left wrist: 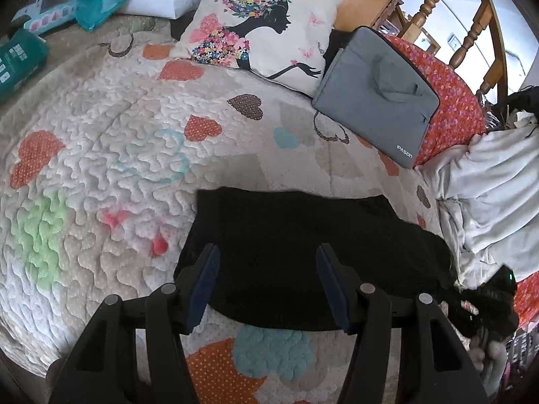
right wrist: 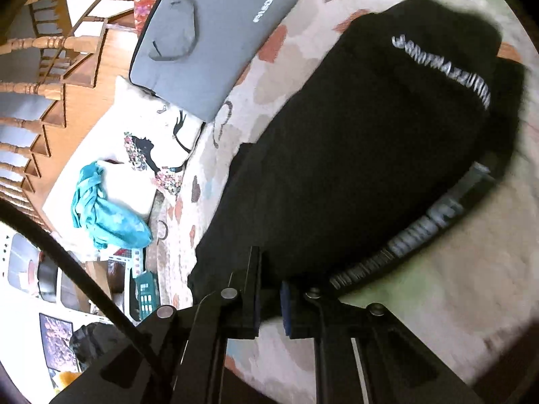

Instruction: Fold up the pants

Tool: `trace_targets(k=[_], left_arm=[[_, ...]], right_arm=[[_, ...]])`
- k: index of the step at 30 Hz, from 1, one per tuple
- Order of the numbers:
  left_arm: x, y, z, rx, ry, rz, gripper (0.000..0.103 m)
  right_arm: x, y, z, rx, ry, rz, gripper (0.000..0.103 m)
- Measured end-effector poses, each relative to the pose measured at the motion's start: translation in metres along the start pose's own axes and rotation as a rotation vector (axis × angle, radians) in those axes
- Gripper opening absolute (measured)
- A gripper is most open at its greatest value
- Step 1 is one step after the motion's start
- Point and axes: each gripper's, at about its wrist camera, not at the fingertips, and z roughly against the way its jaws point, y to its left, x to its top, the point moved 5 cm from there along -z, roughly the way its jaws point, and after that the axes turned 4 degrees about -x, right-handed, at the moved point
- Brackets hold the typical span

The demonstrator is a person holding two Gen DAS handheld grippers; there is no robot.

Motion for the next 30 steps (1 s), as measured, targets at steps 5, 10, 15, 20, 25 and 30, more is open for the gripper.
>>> trace_targets(k=[5, 10, 15, 20, 25, 30], left_arm=[[-0.007, 0.01, -0.011, 0.016, 0.037, 0.036, 0.059], [-0.011, 0.009, -0.011, 0.044, 0.044, 0.001, 0.059], [-0.012, 0.015, -0.012, 0.051, 0.045, 0.016, 0.059], [-0.016, 0.016, -0.014, 0.074, 0.056, 0.029, 0.059], [-0.009, 0.024, -0.005, 0.102, 0.035, 0.03, 0.059], [0.001, 0.041, -0.008, 0.12, 0.025, 0.064, 0.059]], right_arm=[[-0.013, -0.039, -0.003, -0.121, 0.083, -0.051, 0.023], [0.01, -0.054, 0.047, -0.058, -0.036, -0.079, 0.044], [0.069, -0.061, 0.091, -0.237, -0.201, 0.009, 0.063], [0.12, -0.079, 0.058, -0.443, -0.186, 0.081, 0.067], [0.116, -0.09, 0.056, -0.492, -0.145, 0.134, 0.013], [0.099, -0.105, 0.085, -0.522, -0.164, 0.097, 0.012]])
